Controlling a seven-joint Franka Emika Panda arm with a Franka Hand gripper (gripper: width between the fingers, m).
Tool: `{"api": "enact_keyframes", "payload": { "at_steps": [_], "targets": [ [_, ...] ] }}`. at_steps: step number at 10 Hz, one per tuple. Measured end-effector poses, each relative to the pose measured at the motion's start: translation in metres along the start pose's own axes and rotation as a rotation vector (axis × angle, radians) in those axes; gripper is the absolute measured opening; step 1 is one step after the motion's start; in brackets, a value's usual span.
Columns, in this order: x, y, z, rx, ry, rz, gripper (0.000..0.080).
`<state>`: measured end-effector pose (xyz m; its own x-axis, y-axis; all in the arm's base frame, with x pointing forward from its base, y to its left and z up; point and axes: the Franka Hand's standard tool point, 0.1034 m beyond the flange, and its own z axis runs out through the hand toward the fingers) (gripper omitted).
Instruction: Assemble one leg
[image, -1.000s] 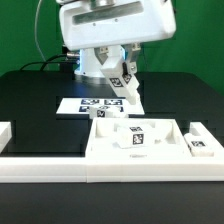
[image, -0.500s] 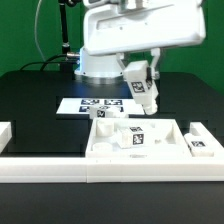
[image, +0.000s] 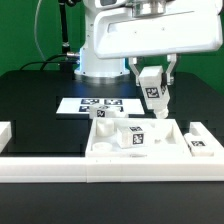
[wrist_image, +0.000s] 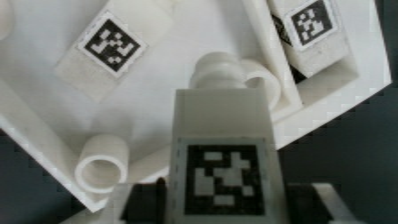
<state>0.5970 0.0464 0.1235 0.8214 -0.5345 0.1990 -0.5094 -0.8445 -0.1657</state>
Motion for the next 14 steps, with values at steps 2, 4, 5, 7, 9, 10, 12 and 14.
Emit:
{"api": "enact_keyframes", "payload": {
  "at_steps": [2, 4, 5, 7, 9, 10, 12, 14],
  "targets": [
    [-0.002, -0.015, 0.005, 0.003, 0.064, -0.084, 0.0287],
    [-0.001, -0.022, 0.009, -0.035, 0.063, -0.251, 0.0287],
    [0.003, -0.023, 0.008, -0.03, 0.07, -0.231, 0.0287],
    [0.001, -0.023, 0.009, -0.031, 0.068, -0.235, 0.0287],
    [0.0, -0.02, 0.019, -0.054, 0.076, -0.366, 0.0287],
    [0.004, -0.018, 0.024, -0.059, 0.088, -0.413, 0.0287],
    [0.009, -0.025, 0.027, -0.061, 0.089, -0.449, 0.0287],
    [0.009, -0.025, 0.028, -0.057, 0.103, -0.45, 0.0287]
  ]
}}
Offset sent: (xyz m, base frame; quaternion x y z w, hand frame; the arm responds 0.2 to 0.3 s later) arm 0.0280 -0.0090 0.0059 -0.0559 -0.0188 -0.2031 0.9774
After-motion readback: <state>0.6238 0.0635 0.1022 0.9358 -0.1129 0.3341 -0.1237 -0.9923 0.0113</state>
